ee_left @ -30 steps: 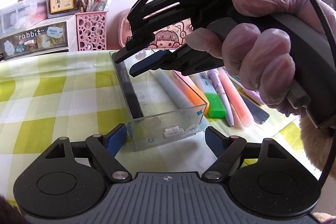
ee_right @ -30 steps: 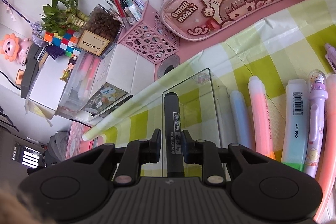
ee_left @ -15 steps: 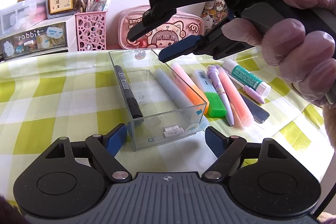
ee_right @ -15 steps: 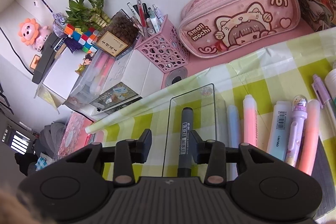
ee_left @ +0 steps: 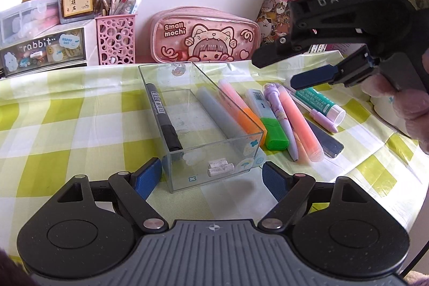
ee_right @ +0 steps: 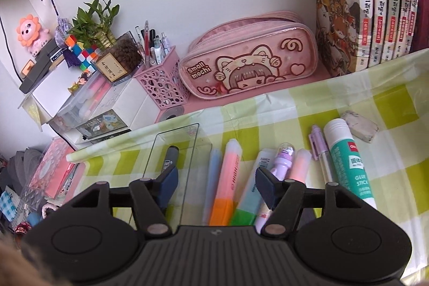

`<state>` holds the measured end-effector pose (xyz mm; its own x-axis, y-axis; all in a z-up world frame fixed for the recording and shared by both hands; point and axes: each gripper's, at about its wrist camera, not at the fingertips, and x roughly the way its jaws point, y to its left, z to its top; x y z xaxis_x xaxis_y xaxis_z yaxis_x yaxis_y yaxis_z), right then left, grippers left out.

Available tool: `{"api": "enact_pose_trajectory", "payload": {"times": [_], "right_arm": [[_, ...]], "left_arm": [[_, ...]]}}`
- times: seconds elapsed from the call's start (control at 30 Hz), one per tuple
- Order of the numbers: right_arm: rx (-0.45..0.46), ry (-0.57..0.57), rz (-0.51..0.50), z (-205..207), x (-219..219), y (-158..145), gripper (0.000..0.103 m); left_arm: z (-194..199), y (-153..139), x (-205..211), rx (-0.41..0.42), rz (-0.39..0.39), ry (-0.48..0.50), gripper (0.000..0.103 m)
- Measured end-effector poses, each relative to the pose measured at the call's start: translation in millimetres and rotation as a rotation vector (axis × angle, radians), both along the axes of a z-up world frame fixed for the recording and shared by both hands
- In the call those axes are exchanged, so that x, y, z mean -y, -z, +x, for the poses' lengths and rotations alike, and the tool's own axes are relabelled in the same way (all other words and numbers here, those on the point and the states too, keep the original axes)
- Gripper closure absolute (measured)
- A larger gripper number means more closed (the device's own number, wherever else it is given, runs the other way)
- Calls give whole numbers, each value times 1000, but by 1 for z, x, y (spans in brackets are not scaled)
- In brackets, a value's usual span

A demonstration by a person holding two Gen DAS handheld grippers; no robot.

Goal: Organize stationery
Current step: 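Open the right gripper and withdraw it from the box, then grasp the pink highlighter with the right gripper and lift it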

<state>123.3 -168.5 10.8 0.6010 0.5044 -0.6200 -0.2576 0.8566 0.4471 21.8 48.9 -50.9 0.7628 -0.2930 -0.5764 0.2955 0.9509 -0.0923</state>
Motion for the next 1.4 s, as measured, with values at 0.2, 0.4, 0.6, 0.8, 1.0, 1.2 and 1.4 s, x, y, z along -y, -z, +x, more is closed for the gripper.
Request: {"api": "enact_pose_trajectory", "payload": {"times": [0.2, 0.4, 0.6, 0.8, 1.0, 1.2, 1.4], "right_arm": [[-9, 21, -18, -13, 22, 11, 24], [-33, 18, -8, -20, 33, 21, 24], [-41, 10, 6, -25, 35, 33, 24], [-31, 16, 11, -21, 35, 34, 24], [-9, 52, -21, -20, 37, 37, 37], [19, 56, -101, -21, 31, 41, 48], [86, 4, -266, -26, 13, 40, 58]], "left_arm": [[0, 0, -1, 1, -17, -1, 24], [0, 0, -1, 0, -22, -2, 23], [-1, 0, -1, -1, -22, -1, 23], [0, 0, -1, -1, -22, -1, 23], [0, 0, -1, -1, -22, -2, 23], [0, 0, 0, -1, -20, 0, 22], [-1, 0, 1, -2, -17, 2, 22]]}}
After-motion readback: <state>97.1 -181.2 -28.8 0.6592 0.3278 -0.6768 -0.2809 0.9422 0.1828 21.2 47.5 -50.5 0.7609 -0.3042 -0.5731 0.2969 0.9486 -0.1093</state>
